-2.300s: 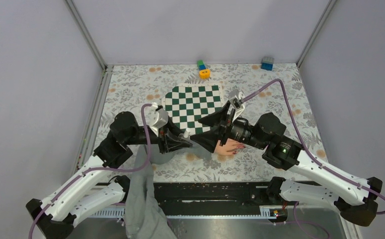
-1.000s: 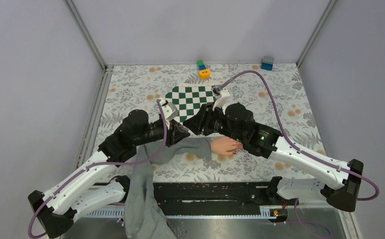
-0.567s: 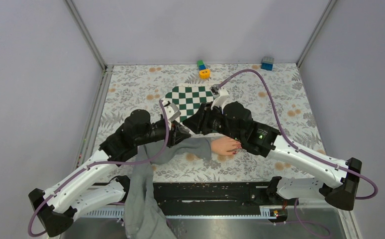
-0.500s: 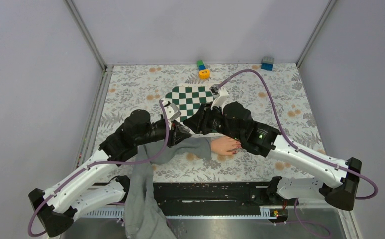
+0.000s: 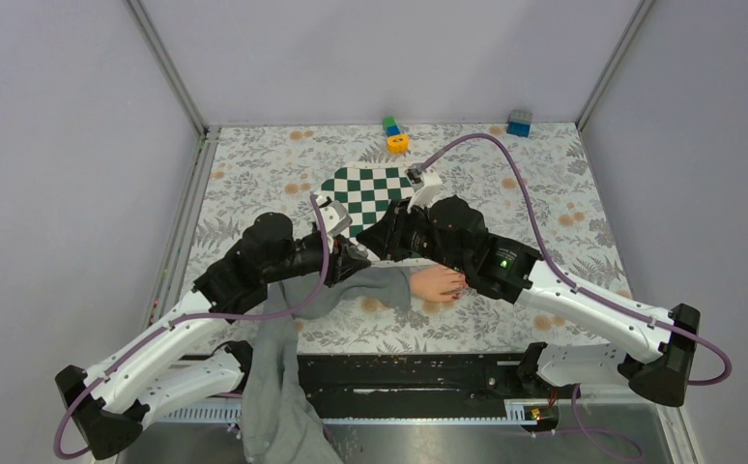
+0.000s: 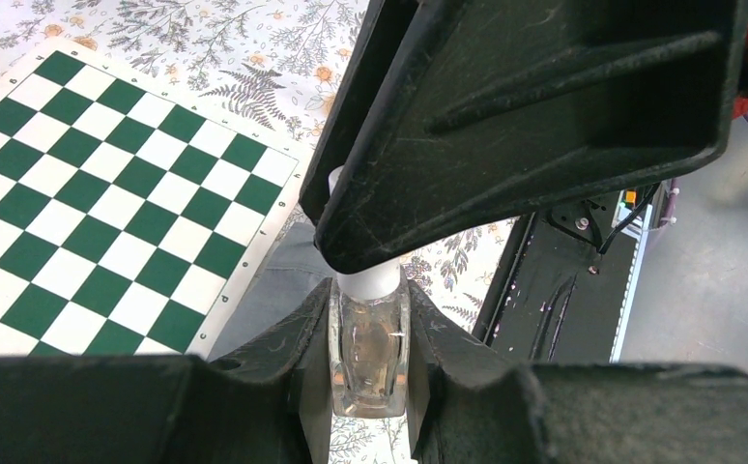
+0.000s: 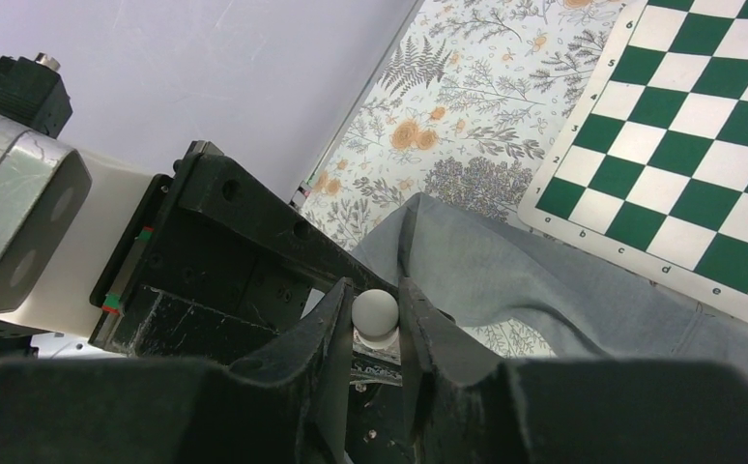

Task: Paint the nails
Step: Unscrew the nail polish bottle.

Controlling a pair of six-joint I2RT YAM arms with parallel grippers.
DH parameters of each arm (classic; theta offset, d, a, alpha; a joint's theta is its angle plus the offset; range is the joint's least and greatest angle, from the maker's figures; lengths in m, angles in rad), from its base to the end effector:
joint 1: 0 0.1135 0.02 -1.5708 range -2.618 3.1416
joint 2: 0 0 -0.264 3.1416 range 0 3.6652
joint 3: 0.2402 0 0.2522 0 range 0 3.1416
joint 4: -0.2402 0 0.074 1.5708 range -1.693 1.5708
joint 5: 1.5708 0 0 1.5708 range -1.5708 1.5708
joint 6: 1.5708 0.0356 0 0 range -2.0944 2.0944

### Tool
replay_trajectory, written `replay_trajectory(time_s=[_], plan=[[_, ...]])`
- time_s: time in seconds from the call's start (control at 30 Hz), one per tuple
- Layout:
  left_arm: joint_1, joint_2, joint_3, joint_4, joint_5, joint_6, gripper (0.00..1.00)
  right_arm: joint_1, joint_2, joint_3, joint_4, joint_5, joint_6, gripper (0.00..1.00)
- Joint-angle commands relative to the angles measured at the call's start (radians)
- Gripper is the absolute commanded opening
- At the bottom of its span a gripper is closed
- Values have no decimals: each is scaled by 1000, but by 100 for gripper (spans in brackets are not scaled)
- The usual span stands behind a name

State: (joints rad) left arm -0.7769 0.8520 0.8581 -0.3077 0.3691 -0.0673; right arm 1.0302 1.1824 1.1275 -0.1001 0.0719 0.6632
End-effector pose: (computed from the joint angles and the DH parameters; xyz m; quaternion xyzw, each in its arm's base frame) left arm 0.1287 -0.1445 0.3418 0.3770 0.7045 -0.3736 0.4711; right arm 0.1443 0.2354 0.3874 -0.1156 0.7508 0.4687 0.4509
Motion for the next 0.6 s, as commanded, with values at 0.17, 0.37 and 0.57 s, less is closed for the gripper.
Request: replay_trajectory(time_s=[0.17,0.37,0.57], plan=[[-4,-21,46,69,120,2,0,11,-29,34,32,-47,-69,0],[12,-52,15,155,296,-30,0,11,-61,32,70,-177,-148,0],[37,-51,-8,270,510,-94,0,11,-72,42,124,-394,-213,0]])
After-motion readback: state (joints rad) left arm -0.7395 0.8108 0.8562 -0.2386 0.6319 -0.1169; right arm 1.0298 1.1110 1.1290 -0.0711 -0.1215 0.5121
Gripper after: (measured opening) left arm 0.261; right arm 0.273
